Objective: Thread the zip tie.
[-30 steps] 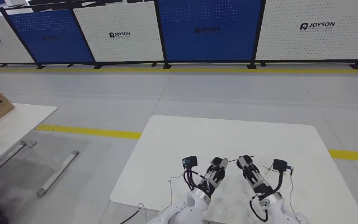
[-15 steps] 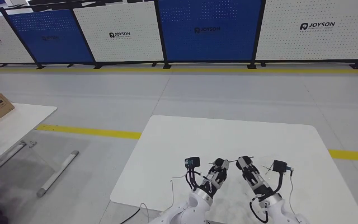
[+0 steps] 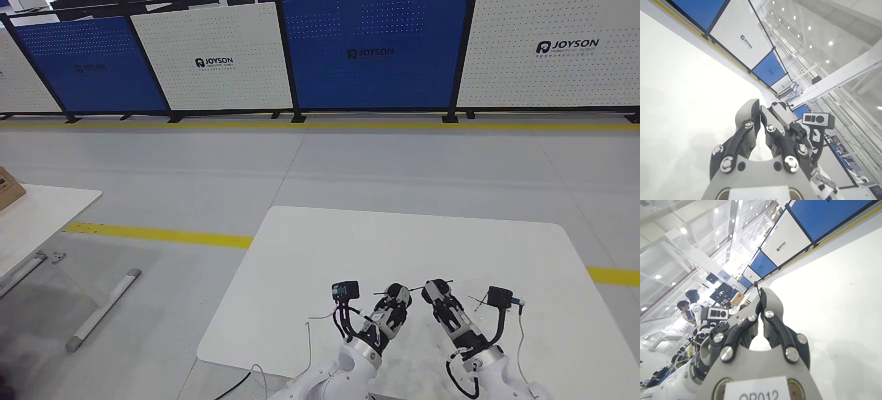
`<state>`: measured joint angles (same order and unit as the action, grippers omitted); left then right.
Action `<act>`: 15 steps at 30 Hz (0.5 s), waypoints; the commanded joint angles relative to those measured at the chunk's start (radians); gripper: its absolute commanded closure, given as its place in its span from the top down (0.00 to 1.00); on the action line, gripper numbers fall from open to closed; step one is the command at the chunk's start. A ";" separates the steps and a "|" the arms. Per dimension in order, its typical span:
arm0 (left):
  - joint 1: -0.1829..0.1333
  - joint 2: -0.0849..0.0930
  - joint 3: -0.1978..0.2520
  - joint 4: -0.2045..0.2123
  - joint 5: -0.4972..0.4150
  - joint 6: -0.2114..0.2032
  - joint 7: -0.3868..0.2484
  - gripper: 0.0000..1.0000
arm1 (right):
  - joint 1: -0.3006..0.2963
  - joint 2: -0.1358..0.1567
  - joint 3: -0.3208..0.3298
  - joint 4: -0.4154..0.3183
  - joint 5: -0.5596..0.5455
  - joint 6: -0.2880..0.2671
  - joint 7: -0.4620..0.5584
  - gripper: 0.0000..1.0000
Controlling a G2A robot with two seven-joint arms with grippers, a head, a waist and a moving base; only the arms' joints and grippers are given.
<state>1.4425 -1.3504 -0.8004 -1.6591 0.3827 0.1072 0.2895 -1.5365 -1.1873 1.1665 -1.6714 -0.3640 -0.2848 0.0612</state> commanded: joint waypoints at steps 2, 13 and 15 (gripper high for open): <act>0.004 -0.001 0.000 -0.003 0.006 -0.005 -0.004 0.00 | 0.000 -0.001 0.002 0.000 0.003 -0.003 0.007 0.00; 0.013 -0.005 -0.005 -0.009 0.021 -0.016 -0.014 0.00 | 0.000 -0.005 0.006 0.001 0.011 -0.006 0.032 0.00; 0.014 -0.006 -0.005 -0.009 0.025 -0.016 -0.014 0.00 | -0.001 -0.006 0.007 0.001 0.010 -0.005 0.035 0.00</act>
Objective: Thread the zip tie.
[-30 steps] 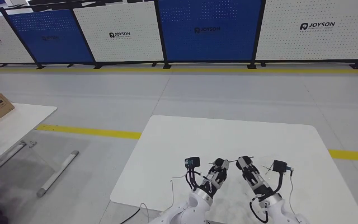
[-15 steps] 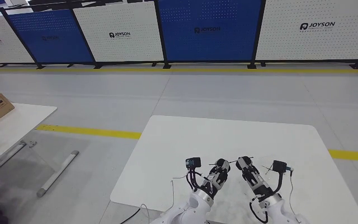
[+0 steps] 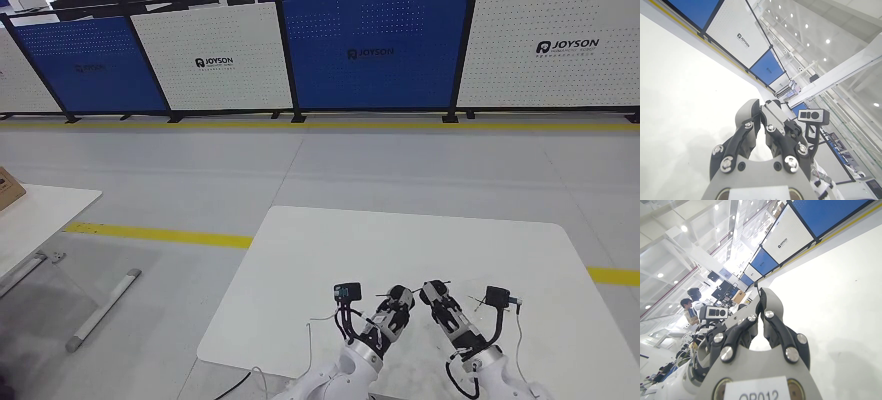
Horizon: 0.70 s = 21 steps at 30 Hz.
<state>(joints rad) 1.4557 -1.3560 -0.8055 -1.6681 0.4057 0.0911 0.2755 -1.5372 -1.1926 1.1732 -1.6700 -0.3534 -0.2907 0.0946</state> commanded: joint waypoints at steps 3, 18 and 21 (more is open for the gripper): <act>0.003 -0.002 -0.002 -0.001 0.009 0.006 0.004 0.00 | 0.000 -0.001 0.002 0.000 0.000 0.001 0.012 0.00; 0.002 -0.012 -0.005 0.011 0.018 0.030 -0.001 0.00 | -0.013 -0.004 0.019 -0.015 0.000 0.006 0.007 0.19; 0.003 -0.013 -0.008 0.012 0.020 0.031 -0.001 0.00 | -0.022 -0.004 0.027 -0.021 -0.002 0.000 0.001 0.07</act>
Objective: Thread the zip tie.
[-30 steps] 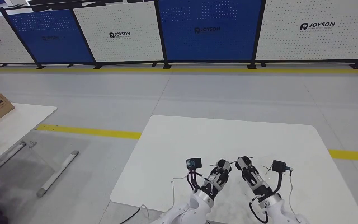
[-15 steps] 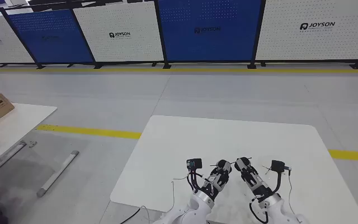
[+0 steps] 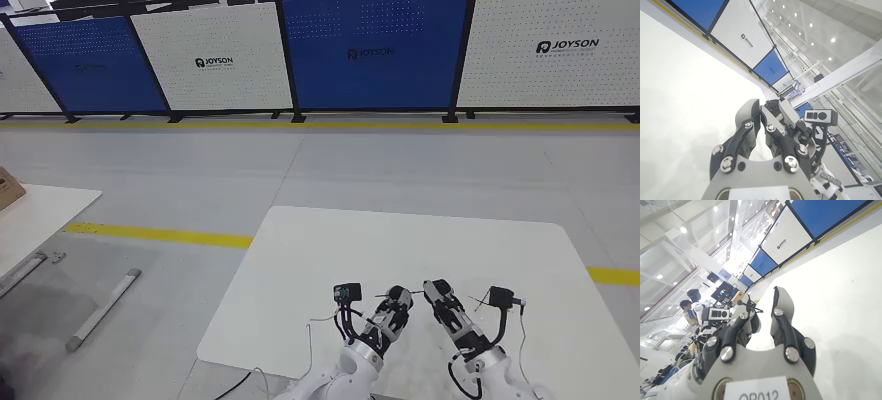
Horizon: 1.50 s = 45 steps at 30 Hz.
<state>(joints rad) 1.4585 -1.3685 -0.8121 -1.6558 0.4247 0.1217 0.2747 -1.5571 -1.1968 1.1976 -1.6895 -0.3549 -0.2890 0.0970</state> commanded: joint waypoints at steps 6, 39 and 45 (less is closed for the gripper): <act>0.003 -0.003 -0.007 0.002 -0.004 0.000 -0.002 0.00 | -0.014 -0.001 0.011 -0.004 0.000 -0.010 -0.006 0.05; 0.011 -0.017 -0.015 0.006 0.013 -0.018 -0.020 0.00 | -0.026 -0.008 0.023 0.000 -0.037 -0.034 -0.006 0.00; 0.016 -0.018 -0.019 0.003 0.013 -0.016 -0.023 0.25 | -0.025 -0.009 0.023 0.001 -0.042 -0.032 -0.005 0.00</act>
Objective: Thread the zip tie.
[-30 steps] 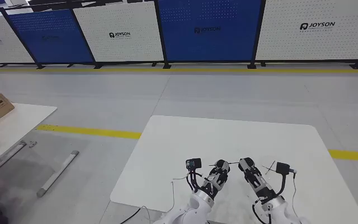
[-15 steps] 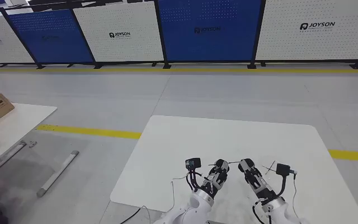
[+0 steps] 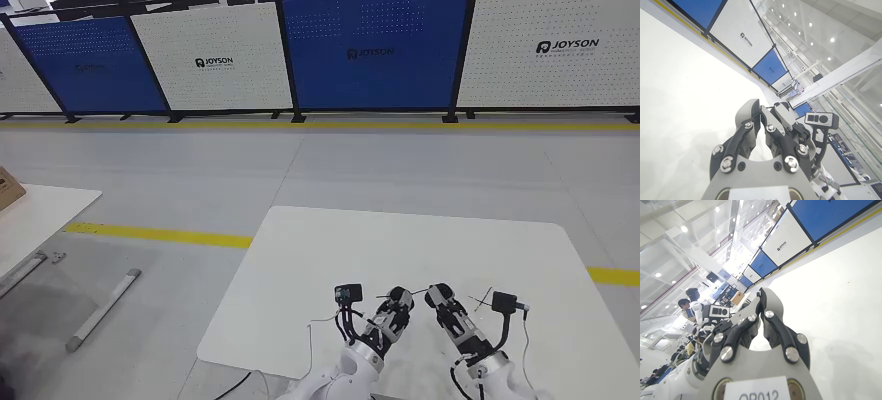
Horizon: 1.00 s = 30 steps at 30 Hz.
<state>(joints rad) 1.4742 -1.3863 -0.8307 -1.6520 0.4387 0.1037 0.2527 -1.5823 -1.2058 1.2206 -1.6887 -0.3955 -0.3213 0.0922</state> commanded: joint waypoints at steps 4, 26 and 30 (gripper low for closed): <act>0.002 -0.001 -0.003 -0.001 0.007 0.007 0.003 0.49 | -0.002 -0.001 0.003 -0.003 -0.012 0.009 -0.007 0.00; 0.015 -0.004 -0.030 -0.017 0.034 0.019 0.019 0.14 | -0.016 -0.007 0.001 -0.026 -0.071 0.055 -0.030 0.00; 0.015 -0.005 -0.029 -0.016 0.037 0.018 0.015 0.08 | -0.017 -0.008 0.003 -0.027 -0.070 0.056 -0.028 0.00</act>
<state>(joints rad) 1.4892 -1.3913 -0.8601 -1.6679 0.4754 0.1226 0.2680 -1.5998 -1.2139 1.2233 -1.7158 -0.4661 -0.2658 0.0633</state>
